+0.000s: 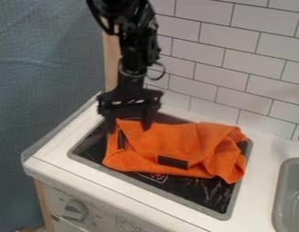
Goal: Put the fabric on the machine
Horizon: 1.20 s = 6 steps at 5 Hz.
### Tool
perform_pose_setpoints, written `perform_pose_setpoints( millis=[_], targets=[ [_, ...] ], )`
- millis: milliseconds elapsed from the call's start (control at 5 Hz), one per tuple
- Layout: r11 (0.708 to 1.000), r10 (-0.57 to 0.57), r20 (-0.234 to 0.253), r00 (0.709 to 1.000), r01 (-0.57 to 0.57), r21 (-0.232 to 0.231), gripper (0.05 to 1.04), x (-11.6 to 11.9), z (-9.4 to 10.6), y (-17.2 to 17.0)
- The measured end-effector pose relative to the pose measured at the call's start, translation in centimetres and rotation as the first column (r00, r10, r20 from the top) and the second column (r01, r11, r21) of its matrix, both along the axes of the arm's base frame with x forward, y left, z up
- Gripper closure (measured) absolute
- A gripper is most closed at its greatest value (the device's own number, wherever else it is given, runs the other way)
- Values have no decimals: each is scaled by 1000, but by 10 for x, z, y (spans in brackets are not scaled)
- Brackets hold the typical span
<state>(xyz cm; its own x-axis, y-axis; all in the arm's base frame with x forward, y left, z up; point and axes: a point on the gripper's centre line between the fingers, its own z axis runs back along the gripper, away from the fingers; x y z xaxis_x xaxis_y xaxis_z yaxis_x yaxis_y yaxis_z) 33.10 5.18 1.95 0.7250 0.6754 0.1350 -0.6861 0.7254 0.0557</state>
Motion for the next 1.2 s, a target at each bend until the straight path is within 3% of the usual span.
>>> perform_pose_setpoints(
  millis=[400, 800, 1200],
  targets=[
    [1000, -4, -89, 996, 6, 23, 85, -2, -29, 9],
    [1000, -1, -109, 994, 3, 24, 140, 1, -39, 11],
    [999, 1, -86, 996, 2, 33, 705, 5, -43, 13]
  ],
)
